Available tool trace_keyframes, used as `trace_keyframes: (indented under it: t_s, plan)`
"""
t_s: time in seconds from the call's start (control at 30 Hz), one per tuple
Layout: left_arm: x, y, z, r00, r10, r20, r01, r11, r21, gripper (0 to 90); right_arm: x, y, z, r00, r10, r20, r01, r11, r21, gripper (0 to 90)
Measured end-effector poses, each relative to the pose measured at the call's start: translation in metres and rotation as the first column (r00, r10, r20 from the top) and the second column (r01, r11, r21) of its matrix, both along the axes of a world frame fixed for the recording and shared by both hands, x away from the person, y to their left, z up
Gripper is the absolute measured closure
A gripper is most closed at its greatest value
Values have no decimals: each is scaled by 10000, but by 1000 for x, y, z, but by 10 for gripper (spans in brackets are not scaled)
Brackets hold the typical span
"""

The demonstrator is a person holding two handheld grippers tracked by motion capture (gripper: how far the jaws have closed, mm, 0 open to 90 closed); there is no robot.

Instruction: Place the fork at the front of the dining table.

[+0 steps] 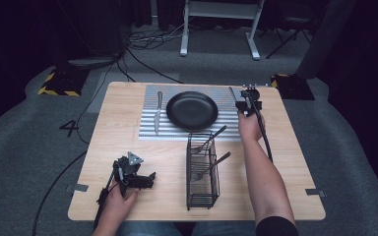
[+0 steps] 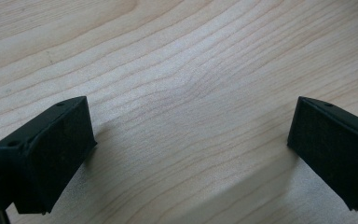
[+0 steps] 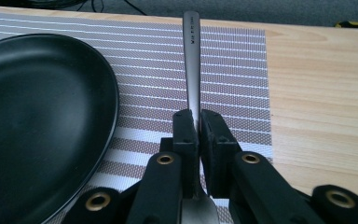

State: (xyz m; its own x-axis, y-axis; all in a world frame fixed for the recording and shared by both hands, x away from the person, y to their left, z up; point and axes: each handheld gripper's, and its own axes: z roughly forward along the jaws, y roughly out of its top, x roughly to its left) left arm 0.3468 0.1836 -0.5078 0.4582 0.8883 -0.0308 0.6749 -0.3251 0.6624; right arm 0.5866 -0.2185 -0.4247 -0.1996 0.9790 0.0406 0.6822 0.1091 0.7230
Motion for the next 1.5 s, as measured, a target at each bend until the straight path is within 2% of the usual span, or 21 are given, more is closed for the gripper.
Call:
trace_keyframes:
  t_s: [0.13,0.23,0.4,0.5,0.9,1.07,1.1,1.13,1.23,1.33,1.43,1.5]
  plan:
    - [0,0,0,10000,-13,-13,13,10000,21,5,8,3,-11,9996,-220,-163,221,9997,76,848]
    - [0,0,0,10000,-13,-11,13,10000,21,4,12,4,-20,9986,-402,-339,413,9987,312,848]
    - [0,0,0,10000,-24,-22,24,10000,29,4,17,6,-36,9950,-617,-784,615,9981,-50,848]
    - [0,0,0,10000,-18,-19,18,10000,26,4,19,6,-41,9931,-692,-948,707,9974,126,848]
    - [0,0,0,10000,-23,-12,23,10000,19,4,22,15,-58,9868,-918,-1336,918,9958,-64,843]
    - [0,0,0,10000,-16,-19,16,10000,23,4,22,16,-59,9869,-917,-1325,923,9957,-19,827]
    - [0,0,0,10000,-16,-20,17,10000,25,4,23,14,-58,9867,-890,-1359,923,9956,182,752]
    - [0,0,0,10000,-19,-18,19,10000,27,4,23,14,-57,9875,-851,-1330,894,9956,271,715]
    - [0,0,0,10000,-18,-20,18,10000,24,4,21,10,-52,9894,-661,-1293,765,9941,769,644]
    - [0,0,0,10000,-25,-23,25,10000,33,5,15,6,-41,9941,-429,-992,522,9943,933,625]
    - [0,0,0,10000,-24,-12,24,10000,13,4,5,-2,-30,9981,-287,-550,358,9905,1328,618]
    - [0,0,0,10000,-13,-4,13,10000,0,4,-1,-10,-27,9969,-136,-780,243,9903,1371,618]
